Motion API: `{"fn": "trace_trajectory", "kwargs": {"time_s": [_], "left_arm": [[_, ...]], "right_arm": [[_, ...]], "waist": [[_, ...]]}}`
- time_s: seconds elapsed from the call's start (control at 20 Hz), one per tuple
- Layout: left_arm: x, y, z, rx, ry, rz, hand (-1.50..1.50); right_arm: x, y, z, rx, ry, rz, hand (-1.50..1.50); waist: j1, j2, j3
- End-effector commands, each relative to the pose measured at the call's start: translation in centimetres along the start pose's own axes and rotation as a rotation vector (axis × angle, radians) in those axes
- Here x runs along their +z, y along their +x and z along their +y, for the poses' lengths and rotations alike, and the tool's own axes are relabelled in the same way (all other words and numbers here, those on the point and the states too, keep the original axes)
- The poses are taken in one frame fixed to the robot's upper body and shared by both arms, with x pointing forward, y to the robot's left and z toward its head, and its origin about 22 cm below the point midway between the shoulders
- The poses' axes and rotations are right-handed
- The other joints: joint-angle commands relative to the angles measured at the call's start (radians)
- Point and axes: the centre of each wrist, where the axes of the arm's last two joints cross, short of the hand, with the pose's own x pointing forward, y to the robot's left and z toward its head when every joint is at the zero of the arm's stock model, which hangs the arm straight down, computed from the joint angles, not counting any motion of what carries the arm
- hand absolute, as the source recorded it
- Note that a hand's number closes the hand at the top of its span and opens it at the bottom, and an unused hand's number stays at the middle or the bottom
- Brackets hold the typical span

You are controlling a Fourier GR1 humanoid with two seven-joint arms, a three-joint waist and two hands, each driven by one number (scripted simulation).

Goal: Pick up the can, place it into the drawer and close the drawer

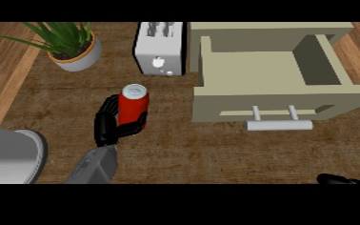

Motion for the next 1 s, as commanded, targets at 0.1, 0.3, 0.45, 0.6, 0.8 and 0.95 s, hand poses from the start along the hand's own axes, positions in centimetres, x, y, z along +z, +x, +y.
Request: {"fn": "trace_trajectory", "kwargs": {"time_s": [0.1,0.3,0.45,0.6,0.8,0.95], "left_arm": [[-3.6,1.7,-1.8,0.047,-0.264,-0.003,1.5],[-5.8,3.7,-2.8,0.053,-0.322,-0.032,1.5],[-7.7,6.7,-4.9,0.034,-0.346,-0.025,1.5],[-7.3,8.7,-7.7,0.027,-0.424,-0.046,1.5],[-6.7,12.1,-10.5,0.012,-0.457,-0.078,1.5],[-8.4,15.7,-11.8,-0.005,-0.476,-0.076,1.5]], "right_arm": [[-0.5,0.1,0.8,0.005,0.006,-0.009,-1.5],[1.4,-0.6,-0.1,0.006,-0.019,-0.003,-1.5],[0.4,0.9,-1.2,0.027,-0.011,-0.011,-1.5],[-0.5,-0.2,-1.3,0.042,-0.015,0.003,-1.5],[0.7,2.2,-1.7,0.037,-0.043,-0.011,-1.5],[0.4,0.4,-0.7,0.053,-0.03,-0.014,-1.5]], "waist": [[-0.015,0.007,-0.002],[-0.006,0.001,0.0],[0.0,-0.002,0.0],[0.013,-0.005,0.001],[0.017,-0.011,0.001],[0.012,-0.005,0.001]]}}
